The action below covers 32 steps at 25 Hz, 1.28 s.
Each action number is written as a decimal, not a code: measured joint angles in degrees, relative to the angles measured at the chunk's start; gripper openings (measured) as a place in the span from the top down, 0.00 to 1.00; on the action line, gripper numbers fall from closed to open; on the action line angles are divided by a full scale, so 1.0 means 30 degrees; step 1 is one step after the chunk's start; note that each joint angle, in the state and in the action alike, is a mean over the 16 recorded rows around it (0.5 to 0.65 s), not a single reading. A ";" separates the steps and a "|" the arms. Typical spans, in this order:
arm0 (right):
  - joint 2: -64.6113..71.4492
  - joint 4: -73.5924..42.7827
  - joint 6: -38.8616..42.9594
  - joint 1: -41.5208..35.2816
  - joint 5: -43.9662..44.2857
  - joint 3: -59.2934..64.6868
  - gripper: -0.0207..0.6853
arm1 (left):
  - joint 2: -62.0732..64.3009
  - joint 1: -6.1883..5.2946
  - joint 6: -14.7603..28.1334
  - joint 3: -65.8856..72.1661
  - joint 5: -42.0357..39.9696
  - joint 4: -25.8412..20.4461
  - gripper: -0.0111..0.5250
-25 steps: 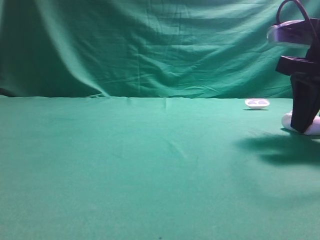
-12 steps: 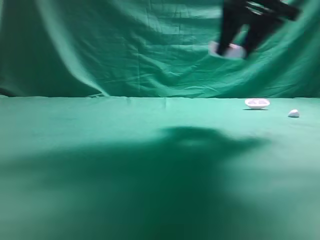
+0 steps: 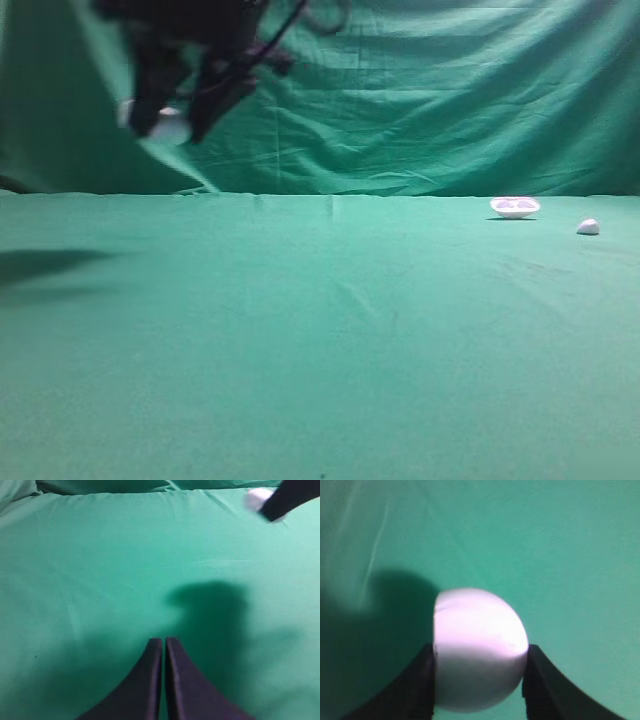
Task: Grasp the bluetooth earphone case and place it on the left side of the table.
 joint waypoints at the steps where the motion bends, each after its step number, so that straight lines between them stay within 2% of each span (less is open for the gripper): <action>1: 0.0232 0.0014 -0.0011 0.0117 -0.0071 -0.0166 0.48 | 0.0000 0.0000 0.0000 0.0000 0.0000 0.0000 0.98; 8: 0.0383 0.0079 -0.0072 0.0440 0.0280 -0.0912 0.29 | 0.0000 0.0000 0.0000 0.0000 0.0000 0.0000 0.98; 12: -0.0774 0.0079 0.0171 0.0326 0.1266 -0.1369 0.29 | 0.0000 0.0000 0.0000 0.0000 0.0000 0.0000 0.98; 16: -0.2736 0.0046 0.0681 -0.0023 0.3127 -0.1773 0.40 | 0.0000 0.0000 0.0000 0.0000 0.0000 0.0000 0.98; 25: -0.9138 -0.0382 0.3162 -0.1466 0.7662 -0.1784 0.88 | 0.0000 0.0000 0.0000 0.0000 0.0000 0.0000 0.98; 28: -1.1493 -0.0622 0.3929 -0.1903 0.8661 -0.1057 0.95 | 0.0000 0.0000 0.0000 0.0000 0.0000 0.0000 0.98; 32: -1.4665 -0.0942 0.4810 -0.2282 0.9194 0.0927 0.97 | 0.0000 0.0000 0.0000 0.0000 0.0000 0.0000 0.98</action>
